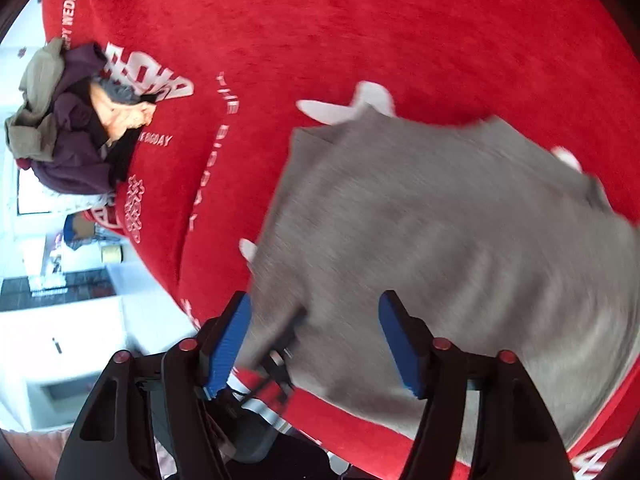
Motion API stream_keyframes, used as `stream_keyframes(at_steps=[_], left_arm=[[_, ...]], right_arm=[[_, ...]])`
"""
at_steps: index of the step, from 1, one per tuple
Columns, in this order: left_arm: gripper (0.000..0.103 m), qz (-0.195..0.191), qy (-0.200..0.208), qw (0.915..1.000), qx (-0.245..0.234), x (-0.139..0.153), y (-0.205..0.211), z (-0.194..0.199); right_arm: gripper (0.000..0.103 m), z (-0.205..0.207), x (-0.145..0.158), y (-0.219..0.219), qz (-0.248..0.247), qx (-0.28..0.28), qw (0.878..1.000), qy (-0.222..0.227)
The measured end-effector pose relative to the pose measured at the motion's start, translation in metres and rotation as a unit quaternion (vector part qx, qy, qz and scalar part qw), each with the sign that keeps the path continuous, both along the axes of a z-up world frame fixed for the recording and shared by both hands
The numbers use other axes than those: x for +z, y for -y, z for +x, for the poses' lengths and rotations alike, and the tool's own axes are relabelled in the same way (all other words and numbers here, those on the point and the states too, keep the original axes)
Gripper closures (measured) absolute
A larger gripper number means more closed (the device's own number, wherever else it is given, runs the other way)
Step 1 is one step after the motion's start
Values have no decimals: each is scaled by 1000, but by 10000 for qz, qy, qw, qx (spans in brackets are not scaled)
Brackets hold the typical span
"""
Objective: Fold small clothes
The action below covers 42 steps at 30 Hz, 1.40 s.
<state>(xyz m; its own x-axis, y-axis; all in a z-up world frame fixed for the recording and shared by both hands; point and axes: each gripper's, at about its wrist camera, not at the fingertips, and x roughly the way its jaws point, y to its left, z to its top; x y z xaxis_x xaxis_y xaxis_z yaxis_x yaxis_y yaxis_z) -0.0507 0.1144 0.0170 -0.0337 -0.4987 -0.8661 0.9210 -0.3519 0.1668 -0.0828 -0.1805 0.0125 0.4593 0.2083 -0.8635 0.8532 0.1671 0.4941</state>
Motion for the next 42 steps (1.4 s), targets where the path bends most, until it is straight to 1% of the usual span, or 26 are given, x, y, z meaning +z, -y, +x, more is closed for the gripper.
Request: stream_keyframes(at_steps=[1,3,6,7,8,10,12,13,16,17,20,22,23,24,26,29,31,32,36,38,40,42], left_arm=[[89,-78,100,9998,-150,0,-3,-3],[89,-151,194,9993,-288,1,-5,-4],[89,-212,225,9988,-383,2,-6,-3],[89,-226,231,9987,-395,2,-6,-3],[89,-240,239,9986,-407,1,-9,-3],[89,-255,229,9986,-401,1,-5,-3],[89,-299,244,9983,-445,0,-8,-4],[89,-345,275,9978,-493,0,-9,-6],[89,-439,353,9966,-608,0,-12,-11],[89,-450,360,9964,-617,0,-12,-11],[89,-428,341,9968,-582,0,-11,-11],[89,-412,326,9970,-572,0,-10,-10],[89,-404,320,9970,-571,0,-9,-10],[89,-394,308,9972,-559,0,-8,-9],[89,-352,262,9977,-511,2,-7,-8],[89,-373,143,9980,-490,8,-7,-7],[89,-424,87,9976,-545,15,-9,-10],[89,-441,76,9974,-569,18,-9,-12],[89,-545,-9,9960,-701,39,-11,-22],[89,-610,-88,9952,-766,51,-11,-28],[89,-687,-165,9938,-862,65,-11,-38],[89,-772,-233,9918,-988,77,-12,-49]], right_arm=[[28,10,-2,6,53,89,9999,4],[25,34,-9,22,244,382,9990,-60],[23,67,-25,32,606,825,9945,-206],[23,79,-31,34,748,997,9919,-265],[23,94,-39,33,826,1214,9882,-441],[23,114,-48,31,847,1598,9803,-796],[23,129,-55,29,884,1881,9732,-980],[23,138,-61,27,978,1994,9690,-1083],[23,153,-74,26,1142,2149,9603,-1367],[23,159,-82,25,1161,2244,9543,-1595],[23,167,-97,19,1200,2451,9406,-2019],[23,168,-102,15,1179,2498,9371,-2134],[25,167,-103,14,1151,2491,9372,-2153],[31,165,-102,14,1075,2430,9400,-2140],[86,159,-95,16,767,2354,9433,-2213],[88,134,-76,22,603,1880,9665,-1638],[88,118,-63,21,533,1627,9775,-1231],[88,109,-57,21,493,1540,9810,-1070],[88,75,-27,18,282,1159,9920,-405],[88,58,-10,20,176,934,9954,-104],[88,38,9,24,-9,683,9974,239],[88,20,24,16,-209,479,9972,526]])
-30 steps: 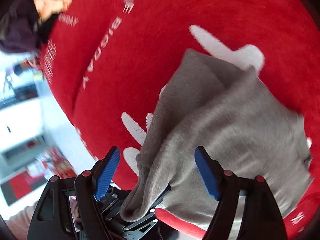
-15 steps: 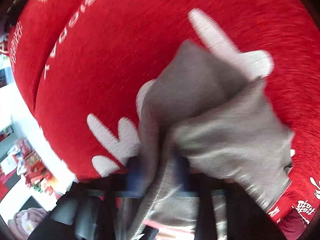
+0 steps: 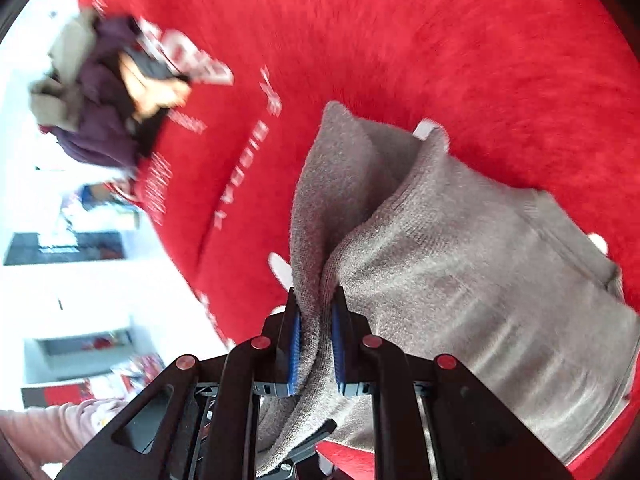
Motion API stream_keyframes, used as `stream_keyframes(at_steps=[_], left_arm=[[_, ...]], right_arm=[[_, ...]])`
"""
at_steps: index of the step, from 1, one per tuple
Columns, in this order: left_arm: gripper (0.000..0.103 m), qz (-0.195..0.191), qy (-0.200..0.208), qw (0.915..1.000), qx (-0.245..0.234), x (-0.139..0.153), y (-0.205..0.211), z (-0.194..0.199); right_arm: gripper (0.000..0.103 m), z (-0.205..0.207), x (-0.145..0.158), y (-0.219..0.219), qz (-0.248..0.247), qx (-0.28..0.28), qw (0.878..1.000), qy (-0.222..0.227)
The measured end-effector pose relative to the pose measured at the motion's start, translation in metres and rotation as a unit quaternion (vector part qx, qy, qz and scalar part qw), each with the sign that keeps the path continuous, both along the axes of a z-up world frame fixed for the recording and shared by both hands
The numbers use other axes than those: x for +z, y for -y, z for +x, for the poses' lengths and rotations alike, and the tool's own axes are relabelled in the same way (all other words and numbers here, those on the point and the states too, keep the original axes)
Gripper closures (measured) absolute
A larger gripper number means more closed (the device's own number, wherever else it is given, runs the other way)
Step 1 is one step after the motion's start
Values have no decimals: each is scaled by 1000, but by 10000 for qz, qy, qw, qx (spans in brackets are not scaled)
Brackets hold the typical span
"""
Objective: Fold small clothes
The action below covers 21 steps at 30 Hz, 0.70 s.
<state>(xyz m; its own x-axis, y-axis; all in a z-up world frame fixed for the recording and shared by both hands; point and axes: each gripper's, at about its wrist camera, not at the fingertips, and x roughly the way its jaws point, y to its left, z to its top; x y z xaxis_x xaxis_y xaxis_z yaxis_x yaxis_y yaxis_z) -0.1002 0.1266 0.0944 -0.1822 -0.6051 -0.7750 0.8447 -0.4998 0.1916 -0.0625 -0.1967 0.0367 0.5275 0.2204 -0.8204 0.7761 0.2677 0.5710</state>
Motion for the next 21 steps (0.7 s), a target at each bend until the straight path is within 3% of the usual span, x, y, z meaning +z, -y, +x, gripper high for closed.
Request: stream_keyframes(at_steps=[7,12,18,21], left_arm=[[89,-251,-135,9976,-635,40,-6,-66],[89,-359,-153,9911,-1272,52,-20,-129],[89,-81,-11,9825,-1863,24,-37,-201],[89,170,130,9778,-2082,-2,-43,-230]], right_arm=[[88,-105,53,-16,-501,-942,9909,819],[88,-200,78,-47,-787,-1623,9755,1258],[88,-299,55,-88,-728,-2530,9565,1261],[88,-342,19,-107,-554,-3002,9459,1097]])
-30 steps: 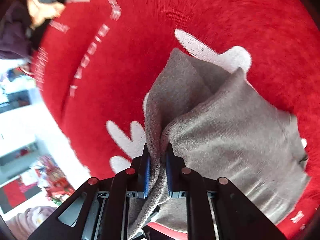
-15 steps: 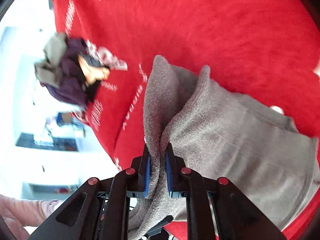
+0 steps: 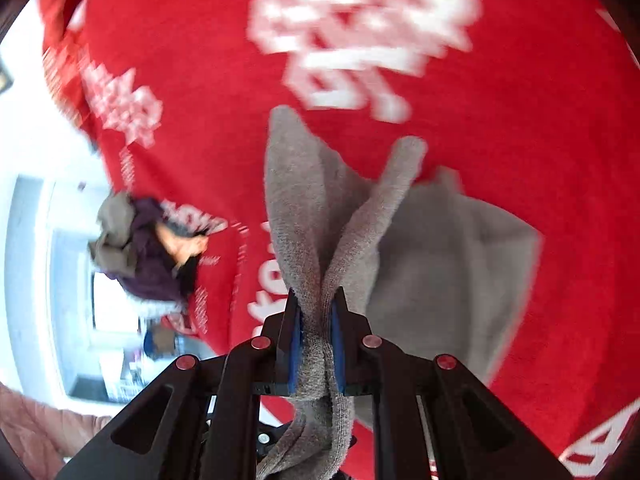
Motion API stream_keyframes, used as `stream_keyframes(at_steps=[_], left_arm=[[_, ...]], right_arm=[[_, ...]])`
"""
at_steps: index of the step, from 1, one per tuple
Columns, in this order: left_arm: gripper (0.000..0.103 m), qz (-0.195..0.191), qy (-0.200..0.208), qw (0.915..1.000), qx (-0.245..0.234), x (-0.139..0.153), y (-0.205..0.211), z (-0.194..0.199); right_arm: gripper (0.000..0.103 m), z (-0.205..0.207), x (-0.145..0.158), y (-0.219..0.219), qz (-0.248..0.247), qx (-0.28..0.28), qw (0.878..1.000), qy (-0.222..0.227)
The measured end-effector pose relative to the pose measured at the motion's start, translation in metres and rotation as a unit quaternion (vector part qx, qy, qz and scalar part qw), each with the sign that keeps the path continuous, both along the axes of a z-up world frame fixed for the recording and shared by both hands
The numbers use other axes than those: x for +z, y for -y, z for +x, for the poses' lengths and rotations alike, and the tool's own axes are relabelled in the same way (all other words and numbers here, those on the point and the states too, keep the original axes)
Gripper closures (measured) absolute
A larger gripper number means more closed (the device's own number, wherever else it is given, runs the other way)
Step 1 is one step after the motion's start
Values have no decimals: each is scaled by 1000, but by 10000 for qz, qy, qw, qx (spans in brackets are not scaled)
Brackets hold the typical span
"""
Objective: Fold small clothes
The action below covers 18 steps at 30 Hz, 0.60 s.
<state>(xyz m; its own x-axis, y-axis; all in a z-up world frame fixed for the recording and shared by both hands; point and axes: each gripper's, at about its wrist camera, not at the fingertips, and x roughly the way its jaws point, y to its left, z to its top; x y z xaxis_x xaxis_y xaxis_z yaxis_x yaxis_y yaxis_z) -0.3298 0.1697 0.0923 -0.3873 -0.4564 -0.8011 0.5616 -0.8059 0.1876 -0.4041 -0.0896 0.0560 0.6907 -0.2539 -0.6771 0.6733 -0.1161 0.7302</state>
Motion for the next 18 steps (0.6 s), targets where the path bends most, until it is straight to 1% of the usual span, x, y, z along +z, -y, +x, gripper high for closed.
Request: stream_keyframes(at_steps=[3,4,6,8,11,12,13,14,15,17,18], left_arm=[[89,205,250,9994,-107,-31,-9,-16],[89,274,324,9990,-120,-40,-10,-18],[89,384,441,9982,-117,-53,-14,-19],[89,476,524,9975,-83,-60,-14,-16],[89,497,521,9974,-30,-56,-14,-8],[83,525,526,9972,-21,-54,-14,-6],[76,571,536,9969,18,-50,-13,-2],[58,585,545,9968,49,-47,-12,0],[44,559,544,9969,111,-43,-12,4],[42,502,473,9974,208,-32,-12,16],[42,594,453,9970,213,-25,-11,23]], right_arm=[[88,-35,-43,-18,404,-423,9982,-98],[88,-42,-59,-24,556,-549,9969,-98],[88,-50,-80,-33,739,-664,9950,-118],[88,-51,-95,-38,830,-695,9941,-117],[87,-51,-100,-37,802,-784,9937,-55],[86,-54,-99,-37,807,-772,9937,-97],[83,-54,-97,-36,830,-760,9935,-153],[82,-50,-95,-36,857,-762,9932,-202],[80,-48,-91,-35,905,-779,9925,-278],[74,-47,-82,-36,984,-793,9910,-444],[71,-48,-78,-38,986,-792,9906,-517]])
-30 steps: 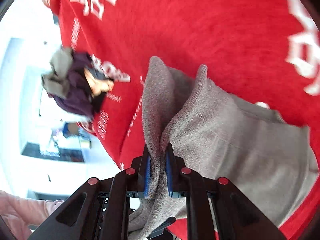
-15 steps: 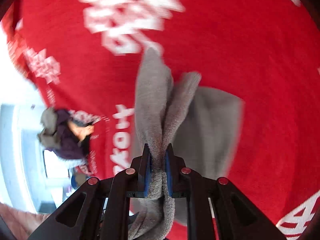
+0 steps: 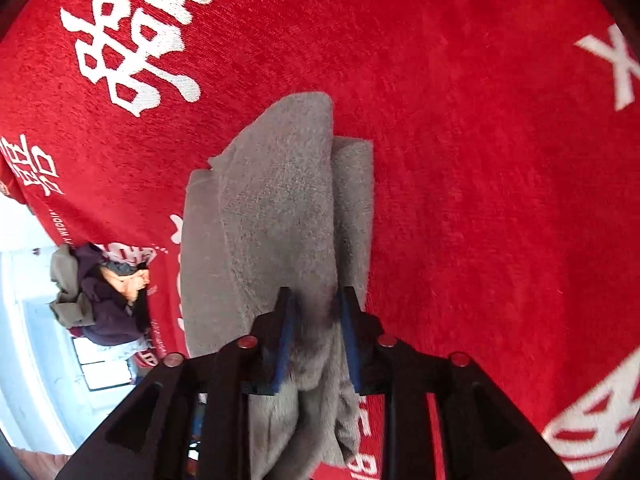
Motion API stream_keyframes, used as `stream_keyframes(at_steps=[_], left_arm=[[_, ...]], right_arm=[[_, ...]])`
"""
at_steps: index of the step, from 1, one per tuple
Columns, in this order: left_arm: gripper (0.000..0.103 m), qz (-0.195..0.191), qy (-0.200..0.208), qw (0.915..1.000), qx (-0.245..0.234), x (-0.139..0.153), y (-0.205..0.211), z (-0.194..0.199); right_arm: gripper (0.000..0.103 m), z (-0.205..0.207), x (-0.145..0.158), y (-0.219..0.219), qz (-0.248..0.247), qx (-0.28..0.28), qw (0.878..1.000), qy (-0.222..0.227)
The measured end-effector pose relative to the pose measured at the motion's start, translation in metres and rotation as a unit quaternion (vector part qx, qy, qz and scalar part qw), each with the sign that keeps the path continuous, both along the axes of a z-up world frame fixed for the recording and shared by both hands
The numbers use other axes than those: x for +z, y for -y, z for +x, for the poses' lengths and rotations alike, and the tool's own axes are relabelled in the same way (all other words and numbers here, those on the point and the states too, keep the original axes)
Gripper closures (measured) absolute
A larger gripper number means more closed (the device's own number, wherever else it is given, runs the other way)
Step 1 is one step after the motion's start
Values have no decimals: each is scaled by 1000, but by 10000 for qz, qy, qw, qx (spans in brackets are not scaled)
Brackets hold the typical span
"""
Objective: Fold small clothes
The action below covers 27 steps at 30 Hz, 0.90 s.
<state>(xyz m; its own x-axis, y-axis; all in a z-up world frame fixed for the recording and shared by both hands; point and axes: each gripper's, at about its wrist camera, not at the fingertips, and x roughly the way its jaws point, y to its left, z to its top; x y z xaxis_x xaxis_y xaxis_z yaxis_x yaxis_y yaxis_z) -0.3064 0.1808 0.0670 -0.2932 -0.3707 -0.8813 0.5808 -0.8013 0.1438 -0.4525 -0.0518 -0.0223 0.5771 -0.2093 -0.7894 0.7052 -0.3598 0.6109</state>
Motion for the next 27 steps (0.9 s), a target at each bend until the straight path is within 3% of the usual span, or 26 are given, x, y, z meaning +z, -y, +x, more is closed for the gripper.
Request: stream_keyframes(at_steps=[2,8,11,14,15,16,17,19,22,25,27], left_arm=[[42,150,-27,9999,60,9,5,13],[42,433,-193,9956,806,20,32,67],[42,641,-199,9888,1335,16,56,96],[42,1138,-190,9761,1841,-4,82,120],[42,1439,-266,9686,2010,-14,91,128],[42,1712,-330,9616,2121,-22,97,134],[42,1872,-365,9575,2162,-27,100,136],[42,2092,-340,9520,2207,-40,102,142],[42,1979,-97,9609,1934,-51,93,144],[39,1858,35,9679,1691,-60,84,145],[32,1818,45,9687,1689,-62,83,146]], right_arm=[[52,-4,12,-8,3,1,9998,-196],[51,0,47,-45,-218,-34,9996,-203],[51,16,54,-64,-250,149,9994,-187],[52,29,40,-76,-56,343,9989,-308],[54,33,35,-78,-1,380,9988,-297],[68,38,31,-79,39,450,9986,-275],[94,48,26,-77,113,600,9976,-322],[97,57,25,-77,107,721,9968,-340],[97,67,39,-82,-207,778,9968,-34],[97,63,20,-94,157,788,9961,-370],[97,54,1,-100,371,637,9964,-423]])
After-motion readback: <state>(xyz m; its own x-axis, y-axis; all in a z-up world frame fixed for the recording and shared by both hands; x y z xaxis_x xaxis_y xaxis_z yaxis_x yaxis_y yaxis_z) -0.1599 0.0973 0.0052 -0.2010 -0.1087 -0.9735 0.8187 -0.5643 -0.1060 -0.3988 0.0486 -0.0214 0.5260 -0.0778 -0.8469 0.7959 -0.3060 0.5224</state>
